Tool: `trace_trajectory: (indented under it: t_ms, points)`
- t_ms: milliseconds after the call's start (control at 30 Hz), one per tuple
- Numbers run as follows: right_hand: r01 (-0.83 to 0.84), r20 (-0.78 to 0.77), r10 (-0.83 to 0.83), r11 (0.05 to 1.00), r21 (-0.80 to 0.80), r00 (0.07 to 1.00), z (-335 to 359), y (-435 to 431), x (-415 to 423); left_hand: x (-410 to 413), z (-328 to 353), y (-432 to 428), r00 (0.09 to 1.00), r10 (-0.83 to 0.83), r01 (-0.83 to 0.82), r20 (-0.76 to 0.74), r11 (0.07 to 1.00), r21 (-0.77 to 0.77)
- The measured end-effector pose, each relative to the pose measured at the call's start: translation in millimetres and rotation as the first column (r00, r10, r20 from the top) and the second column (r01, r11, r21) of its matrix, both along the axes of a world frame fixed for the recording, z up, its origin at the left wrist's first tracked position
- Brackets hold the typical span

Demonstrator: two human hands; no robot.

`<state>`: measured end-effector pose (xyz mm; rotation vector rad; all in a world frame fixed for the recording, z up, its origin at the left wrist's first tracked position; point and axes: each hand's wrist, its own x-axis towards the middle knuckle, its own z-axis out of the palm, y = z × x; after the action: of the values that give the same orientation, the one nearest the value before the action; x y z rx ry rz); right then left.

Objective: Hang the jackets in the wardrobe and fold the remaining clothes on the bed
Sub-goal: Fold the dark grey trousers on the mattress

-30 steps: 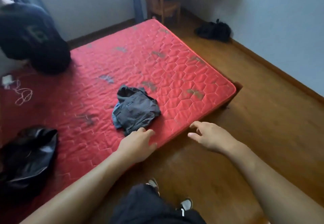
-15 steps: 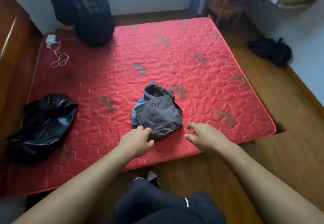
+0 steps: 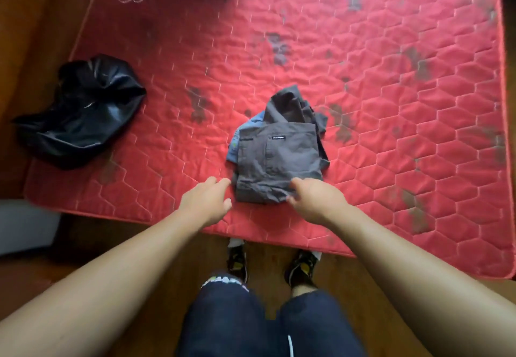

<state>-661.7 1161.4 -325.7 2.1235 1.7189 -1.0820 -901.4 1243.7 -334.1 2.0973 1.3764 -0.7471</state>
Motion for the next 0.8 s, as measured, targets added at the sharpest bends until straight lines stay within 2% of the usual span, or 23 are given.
trace_trajectory:
  t_ms: [167, 300, 433, 500, 567, 633, 700, 800]
  points:
    - [-0.187, -0.035, 0.185, 0.980, -0.063, 0.982, -126, 27, -30, 13, -108, 34, 0.998, 0.037, -0.037, -0.053, 0.999, 0.003]
    - [-0.251, -0.034, 0.249, 0.962, -0.104, 0.968, -209, 36, -54, 26, -188, 67, 1.000, 0.011, -0.010, -0.028, 0.999, 0.038]
    - [-0.344, -0.011, 0.344, 0.939, -0.021, 0.939, -271, 43, -85, 55, -241, 116, 0.999, 0.027, -0.029, 0.033, 0.998, 0.062]
    - [-0.389, 0.001, 0.389, 0.921, 0.008, 0.921, -292, 54, -107, 70, -263, 134, 0.986, 0.103, -0.105, 0.130, 0.994, 0.008]
    - [-0.359, 0.022, 0.359, 0.933, -0.025, 0.933, -308, 60, -124, 81, -277, 144, 0.925, 0.286, -0.262, 0.252, 0.957, -0.125]
    - [-0.279, 0.030, 0.281, 0.959, -0.052, 0.959, -313, 62, -124, 88, -285, 149, 0.798, 0.469, -0.394, 0.378, 0.881, -0.261]
    - [-0.213, 0.052, 0.212, 0.977, 0.000, 0.976, -311, 55, -115, 87, -284, 147, 0.720, 0.531, -0.472, 0.447, 0.846, -0.247]
    - [-0.179, 0.077, 0.172, 0.979, 0.095, 0.982, -287, 37, -90, 77, -258, 139, 0.682, 0.552, -0.508, 0.481, 0.829, -0.231]
